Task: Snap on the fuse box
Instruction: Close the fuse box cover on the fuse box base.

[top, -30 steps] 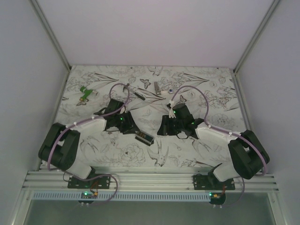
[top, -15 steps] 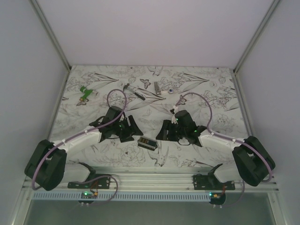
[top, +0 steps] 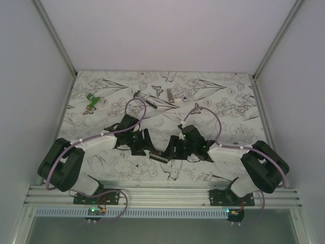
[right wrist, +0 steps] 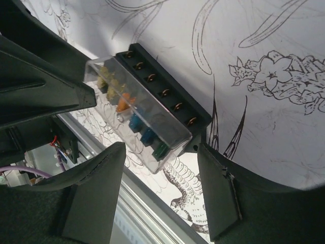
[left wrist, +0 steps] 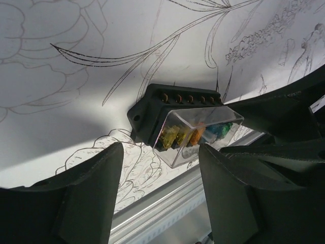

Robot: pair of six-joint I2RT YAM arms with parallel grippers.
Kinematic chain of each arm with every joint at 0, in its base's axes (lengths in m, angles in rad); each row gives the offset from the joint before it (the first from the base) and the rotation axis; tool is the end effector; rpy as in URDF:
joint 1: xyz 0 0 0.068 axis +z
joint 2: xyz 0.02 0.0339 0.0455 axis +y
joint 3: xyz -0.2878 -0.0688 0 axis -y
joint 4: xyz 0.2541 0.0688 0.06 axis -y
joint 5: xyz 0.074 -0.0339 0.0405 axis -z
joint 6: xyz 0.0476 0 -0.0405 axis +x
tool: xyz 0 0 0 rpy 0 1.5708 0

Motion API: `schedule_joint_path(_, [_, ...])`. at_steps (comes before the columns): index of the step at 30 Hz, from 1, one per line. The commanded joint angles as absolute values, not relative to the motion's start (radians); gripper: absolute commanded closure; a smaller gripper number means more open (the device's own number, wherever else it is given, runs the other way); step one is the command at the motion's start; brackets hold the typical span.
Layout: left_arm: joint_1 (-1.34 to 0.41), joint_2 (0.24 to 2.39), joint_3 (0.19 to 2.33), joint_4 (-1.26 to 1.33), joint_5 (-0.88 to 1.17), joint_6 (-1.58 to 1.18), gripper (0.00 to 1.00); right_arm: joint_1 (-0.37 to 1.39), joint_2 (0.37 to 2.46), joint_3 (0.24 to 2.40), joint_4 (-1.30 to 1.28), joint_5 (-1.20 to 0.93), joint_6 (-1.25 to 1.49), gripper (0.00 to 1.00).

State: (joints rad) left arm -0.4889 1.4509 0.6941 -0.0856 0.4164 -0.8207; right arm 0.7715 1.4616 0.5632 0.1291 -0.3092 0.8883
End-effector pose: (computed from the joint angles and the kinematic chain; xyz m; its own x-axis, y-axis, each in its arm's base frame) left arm 0.2468 -0.1531 0.1807 -0.9373 -0.2593 -0.2330 -0.0272 0.7206 -0.6928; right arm 0.1903 0.2053 0.1551 -0.9515 0.1057 -0.2889 -0.1308 0.7109 0.6910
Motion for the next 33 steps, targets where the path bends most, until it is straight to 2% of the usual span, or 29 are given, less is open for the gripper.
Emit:
schedule_joint_path(1, [-0.489, 1.483, 0.710, -0.095, 0.465, -0.799, 0.38, 0.787, 1.489, 0.599, 0.181, -0.310, 0.925, 0.36])
schedule_joint_path(6, [-0.496, 1.508, 0.670, 0.005, 0.513, -0.858, 0.55, 0.786, 1.479, 0.657, 0.104, -0.281, 0.867, 0.39])
schedule_joint_path(15, [-0.548, 1.538, 0.639, 0.116, 0.507, -0.961, 0.65, 0.758, 1.502, 0.715, 0.046, -0.286, 0.810, 0.41])
schedule_joint_path(21, [-0.573, 1.571, 0.612, 0.149, 0.456, -0.989, 0.64, 0.729, 1.527, 0.736, 0.008, -0.287, 0.776, 0.43])
schedule_joint_path(23, [-0.569, 1.581, 0.595, 0.130, 0.419, -0.987, 0.61, 0.730, 1.533, 0.746, -0.011, -0.283, 0.766, 0.43])
schedule_joint_path(26, [-0.565, 1.575, 0.591, 0.029, 0.329, -0.949, 0.55, 0.729, 1.545, 0.752, -0.044, -0.267, 0.751, 0.42])
schedule_joint_path(29, [-0.566, 1.546, 0.602, -0.100, 0.205, -0.886, 0.54, 0.729, 1.560, 0.754, -0.070, -0.261, 0.734, 0.43])
schedule_joint_path(33, [-0.566, 1.541, 0.605, -0.153, 0.148, -0.858, 0.53, 0.730, 1.600, 0.750, -0.087, -0.251, 0.722, 0.43])
